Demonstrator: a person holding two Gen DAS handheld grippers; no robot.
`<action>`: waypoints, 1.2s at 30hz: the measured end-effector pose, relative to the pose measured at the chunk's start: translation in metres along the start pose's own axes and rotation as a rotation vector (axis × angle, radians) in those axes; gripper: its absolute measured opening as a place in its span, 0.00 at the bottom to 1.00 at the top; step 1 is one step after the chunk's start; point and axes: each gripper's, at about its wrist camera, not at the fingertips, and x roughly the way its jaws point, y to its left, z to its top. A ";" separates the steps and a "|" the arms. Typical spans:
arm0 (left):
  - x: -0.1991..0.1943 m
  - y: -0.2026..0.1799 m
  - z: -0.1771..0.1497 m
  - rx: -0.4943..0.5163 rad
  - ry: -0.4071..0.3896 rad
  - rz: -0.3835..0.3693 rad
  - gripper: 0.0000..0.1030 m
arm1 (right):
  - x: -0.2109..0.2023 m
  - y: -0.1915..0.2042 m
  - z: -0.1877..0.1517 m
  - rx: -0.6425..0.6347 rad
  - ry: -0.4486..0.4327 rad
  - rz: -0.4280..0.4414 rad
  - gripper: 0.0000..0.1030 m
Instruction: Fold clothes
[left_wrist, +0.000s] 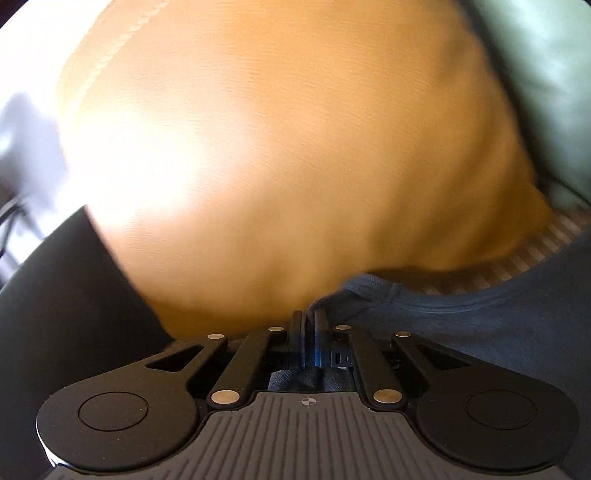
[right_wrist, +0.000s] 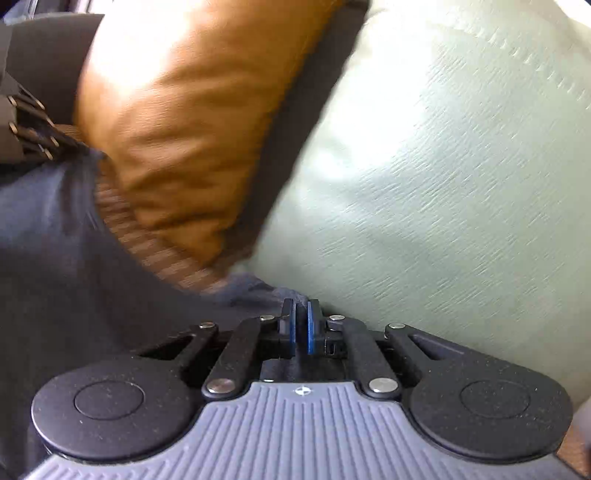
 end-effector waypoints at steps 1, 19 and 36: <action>0.006 -0.004 0.002 -0.006 0.014 0.025 0.00 | 0.006 0.001 0.000 -0.008 0.005 -0.011 0.06; -0.206 0.117 -0.039 -0.031 -0.086 -0.036 0.80 | -0.181 -0.042 0.000 0.163 -0.162 -0.007 0.66; -0.446 0.087 -0.309 0.143 0.067 -0.298 0.83 | -0.501 0.072 -0.183 0.319 -0.008 0.154 0.66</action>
